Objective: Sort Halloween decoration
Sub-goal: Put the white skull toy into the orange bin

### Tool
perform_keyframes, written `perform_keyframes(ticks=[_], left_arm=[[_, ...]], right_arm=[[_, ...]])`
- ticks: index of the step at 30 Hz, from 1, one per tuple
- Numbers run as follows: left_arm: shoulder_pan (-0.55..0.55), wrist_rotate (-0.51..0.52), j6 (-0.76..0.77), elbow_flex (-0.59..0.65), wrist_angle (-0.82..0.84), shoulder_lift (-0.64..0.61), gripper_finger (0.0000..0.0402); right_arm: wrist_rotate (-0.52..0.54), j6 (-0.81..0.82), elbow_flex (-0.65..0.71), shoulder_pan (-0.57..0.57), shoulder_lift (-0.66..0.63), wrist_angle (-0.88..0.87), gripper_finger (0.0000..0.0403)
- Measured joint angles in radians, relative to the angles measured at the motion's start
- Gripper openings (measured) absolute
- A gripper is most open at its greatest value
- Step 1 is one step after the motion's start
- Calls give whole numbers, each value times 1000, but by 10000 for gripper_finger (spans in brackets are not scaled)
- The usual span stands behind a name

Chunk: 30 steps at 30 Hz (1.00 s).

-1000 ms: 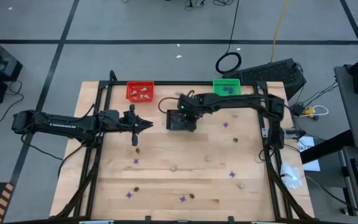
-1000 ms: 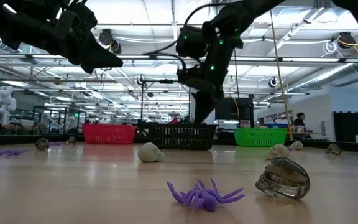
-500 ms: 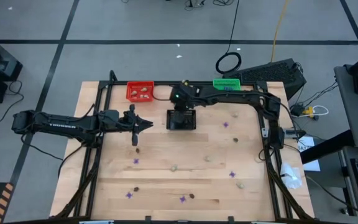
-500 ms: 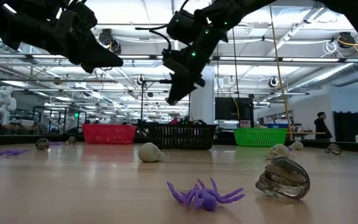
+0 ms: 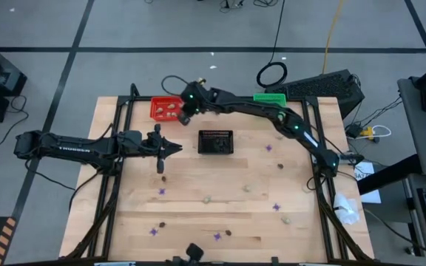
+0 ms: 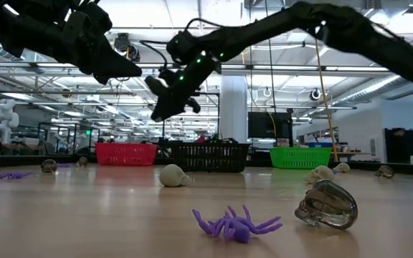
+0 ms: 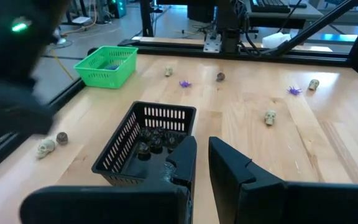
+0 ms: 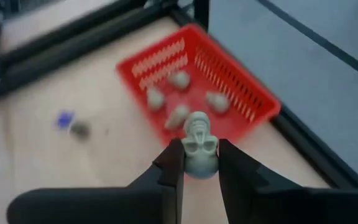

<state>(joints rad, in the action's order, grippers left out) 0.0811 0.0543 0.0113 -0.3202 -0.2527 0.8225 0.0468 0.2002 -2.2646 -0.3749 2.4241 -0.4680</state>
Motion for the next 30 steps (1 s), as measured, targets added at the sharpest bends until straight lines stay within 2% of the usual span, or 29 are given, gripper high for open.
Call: perform_keyframes(ticks=[3, 7, 11, 30], left_arm=[[1, 0, 0, 0, 0, 0, 35], [1, 0, 0, 0, 0, 0, 35], [1, 0, 0, 0, 0, 0, 35], [1, 0, 0, 0, -2, 0, 35]], right_arm=[[-12, 46, -90, -15, 84, 26, 56], [-26, 117, -77, -22, 126, 137, 56], [-28, 151, -78, -28, 157, 164, 56], [-52, 149, -77, -25, 159, 164, 68]])
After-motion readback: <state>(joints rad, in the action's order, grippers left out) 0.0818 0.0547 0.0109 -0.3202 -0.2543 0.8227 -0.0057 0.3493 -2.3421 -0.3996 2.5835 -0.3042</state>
